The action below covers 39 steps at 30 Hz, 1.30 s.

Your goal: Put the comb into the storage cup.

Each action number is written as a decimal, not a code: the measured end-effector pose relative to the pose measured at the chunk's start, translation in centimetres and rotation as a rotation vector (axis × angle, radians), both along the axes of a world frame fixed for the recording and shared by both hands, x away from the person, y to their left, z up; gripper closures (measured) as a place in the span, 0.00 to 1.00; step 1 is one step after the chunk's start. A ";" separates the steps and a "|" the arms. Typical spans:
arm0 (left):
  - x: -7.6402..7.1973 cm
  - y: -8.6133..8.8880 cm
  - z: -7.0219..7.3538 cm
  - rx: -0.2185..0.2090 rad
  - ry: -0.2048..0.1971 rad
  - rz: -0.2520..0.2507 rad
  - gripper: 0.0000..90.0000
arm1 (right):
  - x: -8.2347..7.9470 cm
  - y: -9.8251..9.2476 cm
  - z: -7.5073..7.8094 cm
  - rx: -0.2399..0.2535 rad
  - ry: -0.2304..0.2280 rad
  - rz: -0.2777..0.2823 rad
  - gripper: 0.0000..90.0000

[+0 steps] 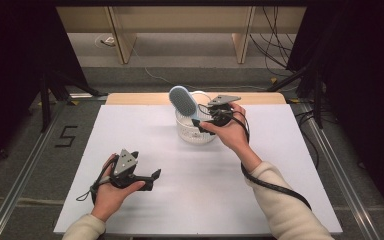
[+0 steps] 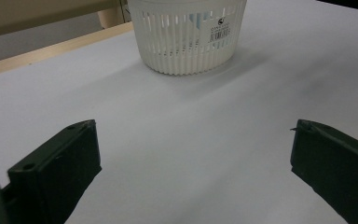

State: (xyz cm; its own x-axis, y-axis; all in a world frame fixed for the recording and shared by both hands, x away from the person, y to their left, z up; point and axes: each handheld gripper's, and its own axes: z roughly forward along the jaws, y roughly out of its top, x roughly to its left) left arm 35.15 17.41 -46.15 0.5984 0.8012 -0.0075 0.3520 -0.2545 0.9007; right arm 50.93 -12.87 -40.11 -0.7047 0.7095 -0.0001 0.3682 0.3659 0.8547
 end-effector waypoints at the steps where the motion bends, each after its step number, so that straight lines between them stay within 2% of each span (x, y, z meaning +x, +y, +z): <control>1: 0.0 0.0 0.0 0.000 0.000 0.000 0.01 | -0.1 -0.2 0.0 -0.001 0.000 0.001 0.24; 6: 0.0 0.0 0.0 -0.003 -0.001 0.002 0.01 | -0.6 -0.8 0.1 0.003 -0.001 0.004 0.23; 15: 0.0 0.1 0.1 -0.014 0.001 0.006 0.00 | -1.6 -2.2 0.2 0.060 -0.004 0.008 0.21; 26: 0.0 0.2 0.1 -0.018 -0.003 0.010 0.00 | -2.9 -4.0 -0.4 0.064 -0.031 0.013 0.19; 39: 0.1 0.2 0.0 -0.009 0.000 0.013 0.00 | -4.5 -6.0 -1.3 0.065 -0.039 0.007 0.18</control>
State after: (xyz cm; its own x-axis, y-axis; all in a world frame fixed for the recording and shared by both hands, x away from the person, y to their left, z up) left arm 35.25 17.64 -46.15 0.5880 0.8087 -0.0148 0.3552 -0.2418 0.9030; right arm 46.46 -18.87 -41.43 -0.7099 0.7041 0.0187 0.3320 0.3112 0.8905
